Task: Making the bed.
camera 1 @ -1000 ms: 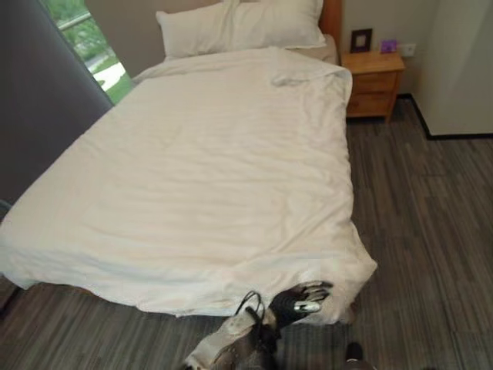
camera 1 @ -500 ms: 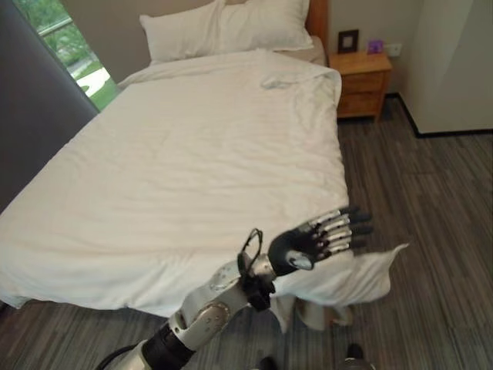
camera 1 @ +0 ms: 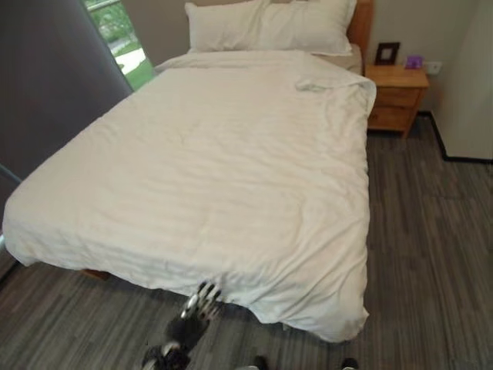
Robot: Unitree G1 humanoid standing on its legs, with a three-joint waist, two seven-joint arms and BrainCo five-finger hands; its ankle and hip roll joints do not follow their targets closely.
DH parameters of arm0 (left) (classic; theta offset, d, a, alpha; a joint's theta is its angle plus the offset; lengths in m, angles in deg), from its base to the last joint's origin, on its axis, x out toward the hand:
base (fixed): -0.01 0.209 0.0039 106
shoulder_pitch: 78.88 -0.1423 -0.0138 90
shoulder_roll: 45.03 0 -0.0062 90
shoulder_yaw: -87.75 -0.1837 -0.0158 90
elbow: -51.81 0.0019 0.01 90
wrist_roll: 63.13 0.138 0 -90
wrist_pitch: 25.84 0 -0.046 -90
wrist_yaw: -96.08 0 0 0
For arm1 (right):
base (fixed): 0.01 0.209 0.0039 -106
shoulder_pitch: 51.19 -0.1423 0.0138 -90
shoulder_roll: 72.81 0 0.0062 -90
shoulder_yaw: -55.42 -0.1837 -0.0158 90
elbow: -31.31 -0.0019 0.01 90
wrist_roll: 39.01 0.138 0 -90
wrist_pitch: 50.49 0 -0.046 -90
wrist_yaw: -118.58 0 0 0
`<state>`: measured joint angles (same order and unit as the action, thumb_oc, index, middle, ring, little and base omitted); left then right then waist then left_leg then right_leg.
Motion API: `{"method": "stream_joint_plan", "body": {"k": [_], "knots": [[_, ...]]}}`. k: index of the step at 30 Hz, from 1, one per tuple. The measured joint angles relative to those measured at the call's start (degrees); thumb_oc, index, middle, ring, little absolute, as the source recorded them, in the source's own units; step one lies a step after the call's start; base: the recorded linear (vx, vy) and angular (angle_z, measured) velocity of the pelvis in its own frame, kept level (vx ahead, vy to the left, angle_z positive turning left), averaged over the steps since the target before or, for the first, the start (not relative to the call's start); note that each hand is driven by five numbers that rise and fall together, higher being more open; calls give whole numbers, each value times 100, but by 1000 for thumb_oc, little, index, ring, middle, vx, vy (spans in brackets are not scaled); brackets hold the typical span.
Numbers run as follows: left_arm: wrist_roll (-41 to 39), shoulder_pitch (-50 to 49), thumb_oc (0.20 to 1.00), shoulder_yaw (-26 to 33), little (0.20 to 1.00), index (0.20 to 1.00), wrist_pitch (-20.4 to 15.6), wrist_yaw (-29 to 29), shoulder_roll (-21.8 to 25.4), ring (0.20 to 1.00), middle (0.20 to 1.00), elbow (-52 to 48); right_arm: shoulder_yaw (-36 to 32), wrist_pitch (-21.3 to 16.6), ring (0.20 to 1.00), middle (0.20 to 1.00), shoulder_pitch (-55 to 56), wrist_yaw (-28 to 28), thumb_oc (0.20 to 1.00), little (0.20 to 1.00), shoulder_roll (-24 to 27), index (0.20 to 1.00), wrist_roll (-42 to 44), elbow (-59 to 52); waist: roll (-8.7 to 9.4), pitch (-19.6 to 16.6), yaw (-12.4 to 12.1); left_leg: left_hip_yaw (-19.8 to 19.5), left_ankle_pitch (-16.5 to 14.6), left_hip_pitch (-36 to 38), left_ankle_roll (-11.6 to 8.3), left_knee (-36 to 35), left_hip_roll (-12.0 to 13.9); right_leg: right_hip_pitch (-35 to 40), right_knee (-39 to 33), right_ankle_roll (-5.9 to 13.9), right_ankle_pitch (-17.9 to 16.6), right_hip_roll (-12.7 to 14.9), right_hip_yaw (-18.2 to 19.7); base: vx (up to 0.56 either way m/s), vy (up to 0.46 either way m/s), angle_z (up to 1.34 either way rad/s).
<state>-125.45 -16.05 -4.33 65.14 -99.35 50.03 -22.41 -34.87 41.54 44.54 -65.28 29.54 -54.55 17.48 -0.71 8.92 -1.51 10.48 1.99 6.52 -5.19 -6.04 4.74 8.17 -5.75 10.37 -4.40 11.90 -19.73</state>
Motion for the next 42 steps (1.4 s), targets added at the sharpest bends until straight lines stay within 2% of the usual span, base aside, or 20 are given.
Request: {"method": "stream_joint_plan", "body": {"k": [1,3,4,5,7,8,9,10,12,13,14,21,24,27,30,32,36,38,40,42], "knots": [[78,-9,1000,168,1000,1000,-106,286,-162,1000,1000,252,-206,130,200,200,-161,-40,200,200,342,200,118,-208,42,-23,-5,-9,0,-6,1,0,-21,5,-10,-5,-5,20,-9,9,7,3],[349,5,1000,366,1000,1000,-202,712,-365,1000,1000,436,-167,190,200,200,-334,-352,200,200,1032,200,333,-1160,70,-70,4,-13,16,-12,25,0,-35,-12,-10,0,-21,39,-18,5,19,8],[589,-2,1000,453,1000,1000,-256,900,-434,1000,1000,490,-267,212,200,200,-418,-638,200,200,1395,200,426,-2311,163,-106,-82,-25,33,-49,44,1,-3,-18,-1,9,-10,10,-74,12,19,10],[742,41,1000,596,1000,1000,-304,1016,-566,1000,1000,573,-377,128,200,200,-452,-761,200,200,1466,200,587,-3199,172,-136,-91,-22,37,-58,51,1,17,-20,-16,-1,-17,-4,-77,6,7,8],[1053,200,1000,526,1000,1000,-296,1094,-526,1000,1000,798,-675,-404,200,200,-1084,-724,200,200,1331,200,1175,-3013,181,-196,-107,-32,35,-76,47,1,33,-17,2,2,-25,-18,-104,-1,21,20],[1221,306,1000,635,1000,1000,-309,1169,-638,1000,1000,599,-493,246,200,200,-1026,-939,200,200,1125,200,1332,-4119,252,-298,-264,-41,41,-143,41,0,5,-20,-25,27,46,0,-219,-2,41,8],[1274,-12,1000,838,1000,1000,-376,1269,-882,1000,1000,330,57,480,200,200,-867,-1000,200,200,984,200,1288,-6665,164,-261,-77,5,120,-164,70,2,12,-118,-13,-7,-18,-11,-122,-21,36,-13],[1361,35,1000,726,1000,1000,-355,1301,-880,1000,1000,325,459,-173,200,200,-940,-923,200,200,654,200,1115,-8124,62,-223,-14,55,134,-173,66,12,22,-152,2,-18,-87,-10,-30,-5,26,-31],[1389,329,1000,585,1000,1000,-367,1312,-976,1000,1000,293,854,-784,200,200,-1350,-929,200,200,13,200,1057,-8580,-19,-246,-90,-20,160,-204,73,34,-13,-116,7,-29,-98,25,-140,7,13,22],[1496,536,1000,265,1000,1000,-423,1301,-938,1000,1000,223,1007,-953,200,200,-1942,-944,200,200,-835,200,1294,-7502,14,-348,-319,-42,104,-229,56,3,-23,-92,9,-26,-84,36,-200,13,1,27],[1594,588,1000,155,1000,1000,-423,1291,-926,1000,1000,157,1053,-857,200,200,-2184,-944,200,200,-1075,200,1527,-6856,-24,-375,-449,-47,96,-237,48,2,-29,-97,22,-29,-34,45,-209,5,0,16],[1631,687,1000,-29,1000,1000,-428,1406,-911,1000,1000,109,1672,-647,200,200,-2683,-728,200,200,-1708,200,3468,-5341,180,-89,-829,-54,151,-349,63,23,-53,-174,11,4,-33,79,-261,1,-10,3],[1573,1030,1000,-285,1000,1000,-512,1389,-802,1000,1000,109,1418,-962,200,200,-3157,-540,200,200,-2271,200,4978,-4203,71,29,-1021,-216,200,-498,41,37,-35,-220,8,10,-25,51,-439,-74,1,26],[1520,1238,1000,-294,1000,1000,-557,1387,-771,1000,1000,196,1338,-990,200,200,-3146,-319,200,200,-2346,200,5455,-2927,-143,279,-1125,-333,295,-733,74,39,-77,-414,8,-3,-61,81,-531,-72,29,23],[1522,1265,1000,-277,1000,1000,-537,1362,-797,1000,1000,574,918,-1107,200,200,-2908,152,200,200,-2392,200,5364,-2356,-118,332,-927,-307,267,-724,47,37,-126,-422,13,6,-54,140,-508,-15,73,-3],[1523,1305,1000,-347,1000,1000,-519,1267,-797,1000,1000,406,78,-1070,200,200,-2793,438,200,200,-2447,200,5236,-2223,-11,323,-771,-278,198,-681,40,37,-164,-510,211,61,61,220,-463,-11,116,-13],[1614,1338,1000,-600,1000,1000,-443,1254,-510,1000,1000,213,-729,-868,200,200,-2409,431,200,200,-2237,200,5257,-2242,471,260,-436,155,117,-620,91,41,-215,-868,398,121,70,278,49,-36,99,-51],[1659,1507,1000,-838,1000,1000,-394,1234,-382,1000,1000,191,-1372,-639,200,200,-1754,126,200,200,-1670,200,5254,-1720,665,258,-241,304,122,-622,101,37,-250,-916,369,131,-48,313,173,-50,66,-26],[1822,1539,1000,-978,1000,1000,-384,1224,-315,1000,1000,202,-1762,-462,200,200,-1079,-120,200,200,-1139,200,5256,-1081,696,329,-203,362,104,-644,129,30,-259,-937,273,137,-108,343,276,-87,58,-36],[1905,1637,1000,-1054,1000,1000,-345,1209,-286,1000,1000,286,-2026,-353,200,200,-303,-299,200,200,-726,200,5255,-745,772,436,48,531,118,-643,153,38,-257,-1013,168,114,-262,261,445,-91,38,-46]]}}
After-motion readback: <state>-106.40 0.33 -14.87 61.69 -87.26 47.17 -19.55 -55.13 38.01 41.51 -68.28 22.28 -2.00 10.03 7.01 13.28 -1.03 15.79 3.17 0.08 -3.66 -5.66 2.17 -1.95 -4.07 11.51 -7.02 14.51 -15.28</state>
